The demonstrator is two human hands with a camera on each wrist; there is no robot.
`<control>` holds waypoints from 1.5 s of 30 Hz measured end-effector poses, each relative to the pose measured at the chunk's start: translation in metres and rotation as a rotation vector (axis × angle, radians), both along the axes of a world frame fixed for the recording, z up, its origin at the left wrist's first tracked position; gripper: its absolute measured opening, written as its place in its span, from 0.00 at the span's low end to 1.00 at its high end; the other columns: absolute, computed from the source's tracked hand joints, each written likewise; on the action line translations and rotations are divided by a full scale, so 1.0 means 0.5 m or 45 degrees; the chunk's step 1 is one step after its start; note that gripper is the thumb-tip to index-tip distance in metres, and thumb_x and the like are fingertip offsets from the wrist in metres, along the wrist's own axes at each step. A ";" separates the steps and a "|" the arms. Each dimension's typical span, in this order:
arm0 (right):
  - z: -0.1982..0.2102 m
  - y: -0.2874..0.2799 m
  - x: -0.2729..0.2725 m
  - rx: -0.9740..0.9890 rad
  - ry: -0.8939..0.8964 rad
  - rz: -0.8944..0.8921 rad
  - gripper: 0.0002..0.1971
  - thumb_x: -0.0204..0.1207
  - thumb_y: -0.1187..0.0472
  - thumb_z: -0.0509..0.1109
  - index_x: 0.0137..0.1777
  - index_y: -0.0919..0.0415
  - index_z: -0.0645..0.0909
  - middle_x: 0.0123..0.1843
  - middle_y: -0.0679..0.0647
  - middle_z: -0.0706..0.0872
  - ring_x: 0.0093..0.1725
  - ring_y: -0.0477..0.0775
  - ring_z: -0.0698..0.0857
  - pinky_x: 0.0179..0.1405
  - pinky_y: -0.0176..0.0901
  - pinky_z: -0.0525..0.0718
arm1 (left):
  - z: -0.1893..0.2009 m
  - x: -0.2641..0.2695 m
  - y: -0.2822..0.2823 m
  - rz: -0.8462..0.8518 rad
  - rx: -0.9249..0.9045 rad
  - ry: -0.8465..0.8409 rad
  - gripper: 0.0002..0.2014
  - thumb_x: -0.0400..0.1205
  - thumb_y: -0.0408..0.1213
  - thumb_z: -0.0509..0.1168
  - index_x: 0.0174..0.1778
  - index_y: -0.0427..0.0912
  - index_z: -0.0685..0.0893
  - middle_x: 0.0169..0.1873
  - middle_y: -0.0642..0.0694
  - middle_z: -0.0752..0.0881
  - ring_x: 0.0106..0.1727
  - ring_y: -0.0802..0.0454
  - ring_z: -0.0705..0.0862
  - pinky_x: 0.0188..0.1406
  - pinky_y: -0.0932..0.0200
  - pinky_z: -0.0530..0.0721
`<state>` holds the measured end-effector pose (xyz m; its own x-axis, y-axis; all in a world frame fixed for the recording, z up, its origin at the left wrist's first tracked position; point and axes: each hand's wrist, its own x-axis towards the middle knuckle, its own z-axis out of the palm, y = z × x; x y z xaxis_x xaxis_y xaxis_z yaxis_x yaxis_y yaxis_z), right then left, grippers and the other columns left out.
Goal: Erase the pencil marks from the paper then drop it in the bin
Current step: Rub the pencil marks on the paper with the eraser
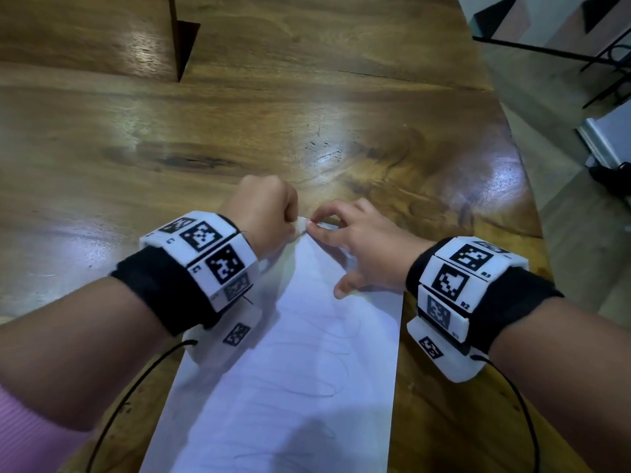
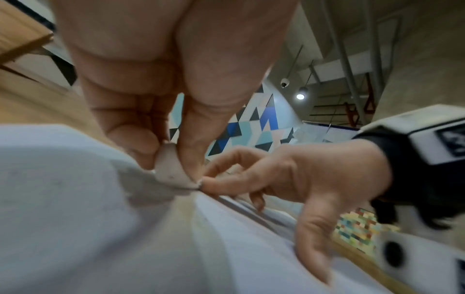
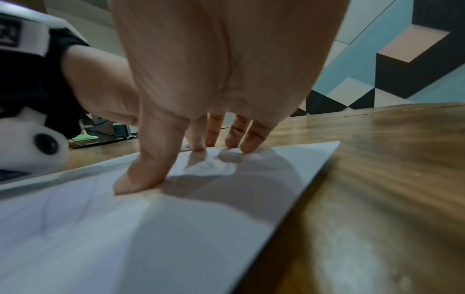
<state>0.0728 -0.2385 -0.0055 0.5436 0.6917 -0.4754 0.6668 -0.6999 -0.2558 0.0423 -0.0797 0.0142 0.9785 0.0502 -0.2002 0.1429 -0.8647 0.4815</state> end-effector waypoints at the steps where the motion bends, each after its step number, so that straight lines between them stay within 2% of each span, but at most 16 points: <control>1: 0.000 0.001 0.001 -0.001 0.000 0.002 0.49 0.64 0.46 0.79 0.82 0.45 0.54 0.76 0.41 0.56 0.68 0.53 0.59 0.73 0.53 0.68 | -0.002 -0.007 -0.001 -0.055 0.003 0.025 0.03 0.71 0.35 0.71 0.33 0.40 0.85 0.24 0.50 0.77 0.38 0.47 0.80 0.38 0.61 0.71; 3: -0.002 0.001 0.001 0.004 0.003 0.004 0.49 0.63 0.45 0.79 0.82 0.44 0.54 0.76 0.41 0.56 0.68 0.53 0.59 0.73 0.53 0.67 | -0.004 -0.030 0.002 -0.218 -0.013 0.176 0.09 0.70 0.37 0.72 0.26 0.47 0.81 0.22 0.53 0.76 0.31 0.51 0.78 0.39 0.64 0.75; 5: -0.002 0.000 0.000 0.006 0.002 0.006 0.49 0.64 0.45 0.79 0.81 0.44 0.55 0.76 0.41 0.56 0.68 0.53 0.59 0.73 0.53 0.67 | -0.002 -0.035 0.006 -0.286 -0.028 0.289 0.08 0.68 0.39 0.75 0.25 0.48 0.82 0.20 0.57 0.76 0.27 0.56 0.74 0.28 0.79 0.68; 7: 0.001 0.001 -0.001 -0.001 -0.010 0.017 0.49 0.64 0.45 0.78 0.81 0.45 0.55 0.77 0.42 0.56 0.68 0.54 0.60 0.73 0.52 0.67 | -0.002 -0.017 0.007 -0.177 -0.040 0.180 0.04 0.68 0.38 0.75 0.32 0.43 0.86 0.21 0.57 0.76 0.28 0.55 0.76 0.28 0.70 0.70; 10: 0.003 0.002 -0.001 -0.019 -0.029 0.026 0.48 0.64 0.45 0.78 0.82 0.45 0.55 0.77 0.43 0.56 0.69 0.54 0.60 0.73 0.52 0.68 | -0.004 -0.003 -0.002 0.023 -0.043 -0.009 0.04 0.71 0.35 0.71 0.35 0.37 0.85 0.26 0.47 0.80 0.38 0.45 0.80 0.36 0.60 0.72; 15: -0.002 0.001 0.000 -0.014 -0.024 0.028 0.49 0.64 0.44 0.78 0.82 0.45 0.54 0.77 0.42 0.56 0.68 0.54 0.60 0.72 0.52 0.68 | -0.011 -0.036 0.006 -0.252 -0.068 0.237 0.06 0.68 0.39 0.74 0.29 0.45 0.84 0.21 0.56 0.77 0.25 0.61 0.74 0.22 0.77 0.70; 18: 0.001 -0.001 0.000 -0.013 -0.017 0.019 0.49 0.65 0.45 0.78 0.82 0.45 0.54 0.77 0.42 0.56 0.68 0.54 0.60 0.73 0.51 0.67 | -0.011 -0.015 0.007 -0.089 -0.051 0.065 0.06 0.70 0.37 0.73 0.37 0.39 0.87 0.22 0.55 0.76 0.32 0.51 0.76 0.32 0.64 0.72; 21: 0.002 0.001 0.000 -0.024 -0.020 0.018 0.48 0.65 0.45 0.78 0.82 0.44 0.54 0.77 0.41 0.55 0.68 0.55 0.60 0.73 0.51 0.67 | -0.015 -0.018 0.005 -0.095 -0.022 0.016 0.04 0.72 0.35 0.71 0.32 0.42 0.83 0.24 0.53 0.75 0.31 0.52 0.74 0.31 0.64 0.71; 24: -0.001 0.001 -0.001 -0.016 -0.030 0.029 0.48 0.64 0.45 0.78 0.81 0.44 0.54 0.76 0.41 0.56 0.68 0.55 0.61 0.72 0.51 0.69 | -0.012 -0.033 0.022 -0.293 -0.023 0.252 0.09 0.69 0.38 0.74 0.26 0.47 0.82 0.22 0.56 0.76 0.25 0.60 0.73 0.22 0.78 0.67; 27: 0.000 -0.001 0.000 -0.017 -0.037 0.035 0.48 0.65 0.45 0.78 0.81 0.44 0.54 0.76 0.41 0.56 0.67 0.55 0.61 0.71 0.51 0.69 | -0.010 -0.011 0.034 -0.132 0.005 0.099 0.05 0.68 0.38 0.75 0.33 0.42 0.86 0.23 0.57 0.76 0.31 0.51 0.76 0.27 0.64 0.69; 29: 0.000 0.000 -0.001 -0.023 -0.036 0.033 0.48 0.65 0.45 0.78 0.81 0.44 0.54 0.76 0.41 0.55 0.68 0.54 0.60 0.71 0.51 0.69 | -0.009 -0.008 0.031 -0.030 0.018 -0.024 0.04 0.69 0.35 0.73 0.32 0.41 0.84 0.22 0.57 0.74 0.34 0.49 0.77 0.32 0.62 0.69; 32: -0.001 -0.001 0.000 -0.014 -0.031 0.029 0.48 0.65 0.45 0.78 0.81 0.43 0.55 0.76 0.41 0.56 0.68 0.54 0.60 0.71 0.52 0.69 | -0.019 -0.043 0.034 -0.238 -0.009 0.116 0.11 0.69 0.37 0.72 0.23 0.47 0.78 0.21 0.56 0.76 0.28 0.53 0.74 0.24 0.68 0.68; 34: -0.002 -0.001 0.000 -0.013 -0.034 0.037 0.48 0.65 0.45 0.78 0.81 0.43 0.54 0.76 0.41 0.55 0.67 0.54 0.60 0.72 0.51 0.69 | -0.019 -0.060 0.040 -0.361 -0.001 0.278 0.08 0.69 0.40 0.73 0.27 0.45 0.82 0.21 0.54 0.78 0.25 0.59 0.73 0.22 0.74 0.67; 39: -0.002 -0.001 -0.003 0.012 -0.023 0.010 0.48 0.64 0.46 0.78 0.81 0.43 0.55 0.76 0.40 0.56 0.68 0.52 0.59 0.72 0.50 0.69 | -0.011 -0.029 0.023 -0.134 -0.031 0.058 0.08 0.71 0.37 0.72 0.30 0.46 0.79 0.22 0.56 0.76 0.34 0.49 0.77 0.35 0.62 0.72; 42: -0.001 -0.001 -0.003 0.010 -0.029 0.027 0.48 0.65 0.46 0.78 0.82 0.44 0.54 0.77 0.41 0.56 0.67 0.52 0.59 0.72 0.48 0.68 | -0.019 -0.062 0.029 -0.295 -0.010 0.140 0.10 0.71 0.34 0.69 0.27 0.48 0.77 0.21 0.55 0.75 0.28 0.52 0.74 0.35 0.58 0.77; 45: -0.001 -0.003 -0.003 0.007 -0.040 0.040 0.48 0.66 0.46 0.77 0.82 0.46 0.53 0.77 0.41 0.56 0.67 0.52 0.59 0.72 0.47 0.68 | -0.018 -0.076 0.038 -0.440 0.026 0.312 0.10 0.69 0.41 0.72 0.25 0.49 0.79 0.20 0.55 0.76 0.26 0.61 0.72 0.29 0.64 0.73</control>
<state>0.0713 -0.2401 -0.0057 0.5361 0.7111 -0.4548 0.6964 -0.6771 -0.2378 0.0044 -0.0609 0.0053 0.8620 -0.2664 -0.4313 -0.0494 -0.8908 0.4516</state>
